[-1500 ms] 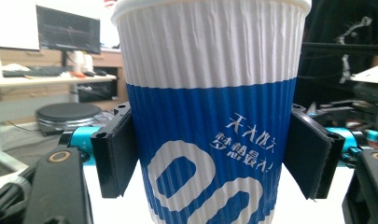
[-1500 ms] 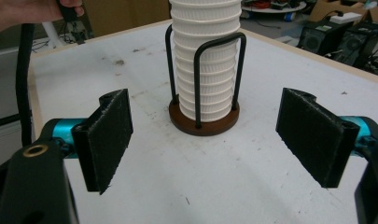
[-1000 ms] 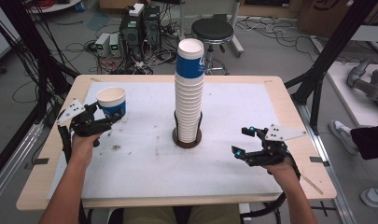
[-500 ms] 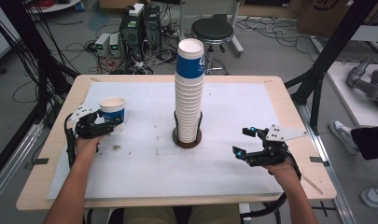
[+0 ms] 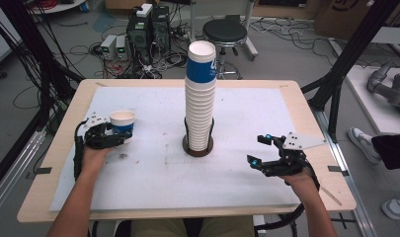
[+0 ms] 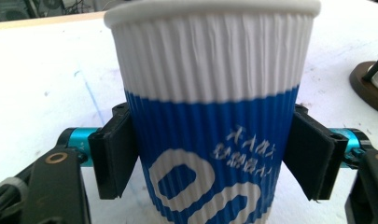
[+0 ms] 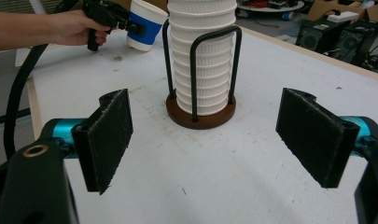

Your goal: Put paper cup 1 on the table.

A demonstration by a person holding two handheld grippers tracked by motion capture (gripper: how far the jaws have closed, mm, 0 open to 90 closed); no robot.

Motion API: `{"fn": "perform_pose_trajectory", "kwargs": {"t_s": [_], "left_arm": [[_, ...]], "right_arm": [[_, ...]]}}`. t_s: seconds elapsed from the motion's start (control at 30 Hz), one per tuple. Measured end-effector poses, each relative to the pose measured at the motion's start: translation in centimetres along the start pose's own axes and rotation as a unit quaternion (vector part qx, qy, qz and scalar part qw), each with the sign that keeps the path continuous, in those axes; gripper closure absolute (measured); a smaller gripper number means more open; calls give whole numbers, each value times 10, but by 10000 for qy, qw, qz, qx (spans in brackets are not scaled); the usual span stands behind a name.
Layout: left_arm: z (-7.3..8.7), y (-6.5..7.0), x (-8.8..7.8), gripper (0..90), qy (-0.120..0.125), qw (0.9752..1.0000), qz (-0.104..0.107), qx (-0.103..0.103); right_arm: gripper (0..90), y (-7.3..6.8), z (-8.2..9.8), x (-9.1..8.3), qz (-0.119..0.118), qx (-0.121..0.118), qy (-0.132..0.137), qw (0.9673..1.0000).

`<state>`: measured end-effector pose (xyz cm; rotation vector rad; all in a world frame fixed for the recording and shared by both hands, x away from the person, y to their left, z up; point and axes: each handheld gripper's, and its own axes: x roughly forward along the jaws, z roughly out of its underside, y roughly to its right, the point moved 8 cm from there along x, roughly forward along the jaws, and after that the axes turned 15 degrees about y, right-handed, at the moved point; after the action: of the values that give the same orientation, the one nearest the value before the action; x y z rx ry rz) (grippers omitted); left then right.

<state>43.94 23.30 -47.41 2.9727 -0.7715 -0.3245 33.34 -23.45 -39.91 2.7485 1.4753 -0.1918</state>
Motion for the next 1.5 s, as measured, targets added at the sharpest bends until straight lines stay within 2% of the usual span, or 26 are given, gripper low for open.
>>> {"fn": "perform_pose_trajectory", "kwargs": {"t_s": [0.2,0.23,0.4,0.5,0.57,0.67,0.93,0.97,1.0,1.07,1.17,1.23,1.27,1.3,1.37,1.4,1.43,1.5], "left_arm": [[7,4,-16,238,-5,9998,-223,-11],[8,5,-18,236,-19,9997,-243,47],[10,7,-21,227,-146,9995,-235,169],[12,8,-24,211,-235,9995,-187,74],[18,9,-28,171,-385,9991,-198,10],[23,8,-34,171,-522,9984,-195,-44],[21,9,-51,171,-475,9988,-115,-43],[16,11,-59,171,-340,9993,-142,12],[16,11,-59,171,-340,9993,-142,12],[0,16,-74,171,31,9998,-157,101],[-18,24,-85,170,503,9987,-114,31],[-30,29,-89,171,782,9969,10,-62],[-30,29,-89,171,782,9969,10,-62],[-42,36,-90,170,1019,9946,153,-136],[-54,44,-88,171,1200,9921,343,-148],[-54,44,-88,171,1200,9921,343,-148],[-65,51,-84,170,1384,9887,536,-226],[-73,59,-80,171,1497,9858,721,-261]], "right_arm": [[189,-1,1,-1,-8,2,0,10000],[189,-2,1,-1,-13,3,7,10000],[189,-2,-1,-1,-19,-27,23,10000],[189,-1,-1,-1,-21,-7,37,10000],[189,-1,0,-2,-16,19,22,10000],[189,0,2,-2,-1,30,-10,10000],[189,2,0,-4,23,23,34,10000],[189,2,1,-5,28,43,21,10000],[189,2,1,-5,28,43,21,10000],[189,3,1,-6,45,60,22,10000],[189,4,0,-6,49,45,29,10000],[189,3,0,-5,49,53,24,10000],[189,3,0,-4,51,39,29,10000],[189,3,0,-4,52,44,10,10000],[189,4,0,-3,71,24,-27,10000],[189,4,1,-2,75,17,-51,10000],[189,4,1,-2,80,30,-69,9999],[189,4,1,-2,85,36,-67,9999]]}}
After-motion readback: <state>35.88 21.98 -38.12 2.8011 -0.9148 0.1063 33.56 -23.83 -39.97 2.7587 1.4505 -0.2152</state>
